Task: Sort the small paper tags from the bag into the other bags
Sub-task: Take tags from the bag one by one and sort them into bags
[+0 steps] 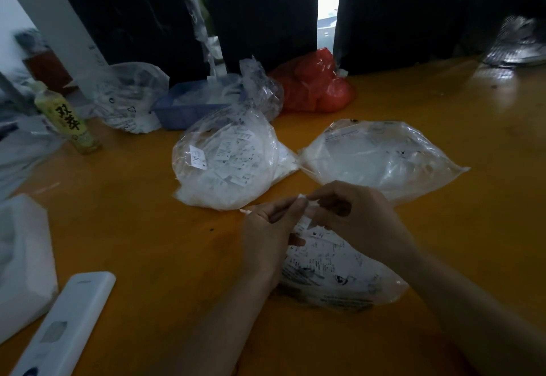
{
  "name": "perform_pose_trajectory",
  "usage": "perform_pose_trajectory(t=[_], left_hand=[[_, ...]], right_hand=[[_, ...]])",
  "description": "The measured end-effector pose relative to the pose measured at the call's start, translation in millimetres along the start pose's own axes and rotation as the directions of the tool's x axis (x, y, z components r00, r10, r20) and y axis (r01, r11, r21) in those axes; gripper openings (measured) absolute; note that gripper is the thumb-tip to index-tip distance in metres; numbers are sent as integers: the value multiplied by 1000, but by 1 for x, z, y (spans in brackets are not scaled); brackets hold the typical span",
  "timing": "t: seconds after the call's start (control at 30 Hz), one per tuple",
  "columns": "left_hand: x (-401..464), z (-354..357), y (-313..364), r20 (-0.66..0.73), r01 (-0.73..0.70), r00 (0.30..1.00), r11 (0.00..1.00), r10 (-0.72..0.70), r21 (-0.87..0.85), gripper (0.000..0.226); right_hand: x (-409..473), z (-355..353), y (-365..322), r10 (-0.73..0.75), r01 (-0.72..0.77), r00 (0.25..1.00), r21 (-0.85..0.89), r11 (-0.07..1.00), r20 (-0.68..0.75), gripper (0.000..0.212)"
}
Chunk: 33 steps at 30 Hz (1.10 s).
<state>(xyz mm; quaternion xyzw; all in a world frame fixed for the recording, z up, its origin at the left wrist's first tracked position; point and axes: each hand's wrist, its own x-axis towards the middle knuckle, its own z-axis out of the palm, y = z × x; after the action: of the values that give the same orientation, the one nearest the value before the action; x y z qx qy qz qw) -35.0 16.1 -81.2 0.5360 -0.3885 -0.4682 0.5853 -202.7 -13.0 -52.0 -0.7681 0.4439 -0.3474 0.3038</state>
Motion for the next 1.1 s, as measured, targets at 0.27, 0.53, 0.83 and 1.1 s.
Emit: perform_pose_trajectory(t=[0.27, 0.53, 0.83, 1.1], left_hand=[[3, -3, -2, 94, -105, 991, 992, 98, 71, 28], [20, -21, 36, 59, -450, 874, 757, 482, 474, 30], [116, -77, 67, -9, -56, 894, 133, 448, 989, 29], [131, -69, 61, 3, 11, 988, -92, 155, 996, 49]], right_hand=[[6, -7, 6, 47, -44, 977, 16, 999, -210, 20], [18, -26, 27, 103, -100, 891, 29, 995, -442, 10], [39, -36, 80, 198, -321, 947, -676, 663, -254, 38], [40, -40, 77, 116, -300, 944, -656, 693, -309, 26]])
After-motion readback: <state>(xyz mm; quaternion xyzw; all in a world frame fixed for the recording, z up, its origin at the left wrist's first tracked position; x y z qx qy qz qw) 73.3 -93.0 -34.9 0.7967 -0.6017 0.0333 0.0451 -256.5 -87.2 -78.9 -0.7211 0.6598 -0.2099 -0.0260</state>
